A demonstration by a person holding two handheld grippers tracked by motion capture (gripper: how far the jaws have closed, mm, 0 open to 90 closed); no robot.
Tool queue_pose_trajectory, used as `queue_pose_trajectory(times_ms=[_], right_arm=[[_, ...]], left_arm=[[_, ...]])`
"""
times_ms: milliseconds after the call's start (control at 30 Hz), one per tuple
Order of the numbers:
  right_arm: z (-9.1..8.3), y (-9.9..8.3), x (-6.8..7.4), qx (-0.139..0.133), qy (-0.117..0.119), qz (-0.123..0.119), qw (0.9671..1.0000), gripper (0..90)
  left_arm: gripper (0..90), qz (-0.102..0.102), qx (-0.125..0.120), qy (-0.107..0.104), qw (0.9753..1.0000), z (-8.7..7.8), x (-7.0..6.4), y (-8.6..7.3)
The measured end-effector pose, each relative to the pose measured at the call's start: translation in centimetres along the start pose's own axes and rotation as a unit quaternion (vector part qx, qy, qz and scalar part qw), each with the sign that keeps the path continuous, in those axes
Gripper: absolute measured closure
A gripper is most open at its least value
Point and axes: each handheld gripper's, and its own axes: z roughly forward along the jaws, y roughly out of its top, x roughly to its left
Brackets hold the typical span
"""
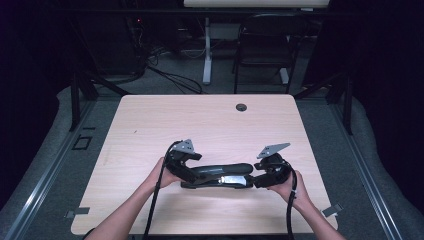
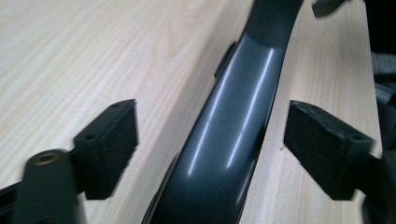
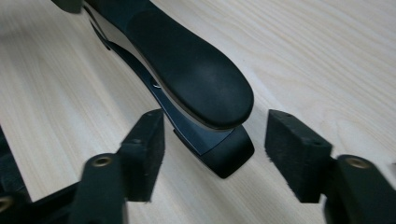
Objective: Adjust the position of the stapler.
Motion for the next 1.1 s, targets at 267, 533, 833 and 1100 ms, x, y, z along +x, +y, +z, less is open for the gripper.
queue_pose_trajectory(times_ms=[267,533,833,1100], right_arm=[[-0.9,-0.6,0.3,-0.007,-0.009,-0.006,0.9999,17.6],[-1.1,-0.8,0.7,-0.024,-0.02,-0.011,0.9995,11.7],[-1.3,-1.2,0.7,-0.033,-0.015,-0.007,0.9993,4.2],[-1.1,-1.4,0.6,-0.023,-0.017,0.005,0.9996,2.3]], left_arm=[[5.8,-0.018,-0.024,0.036,0.9989,-1.7,-1.0,0.3],[4.6,-0.036,-0.042,0.064,0.9965,-1.3,-2.9,1.3],[4.8,-0.03,-0.05,0.073,0.9956,-0.5,-6.0,2.3],[6.5,-0.019,-0.05,0.091,0.9945,-0.2,-7.0,2.5]])
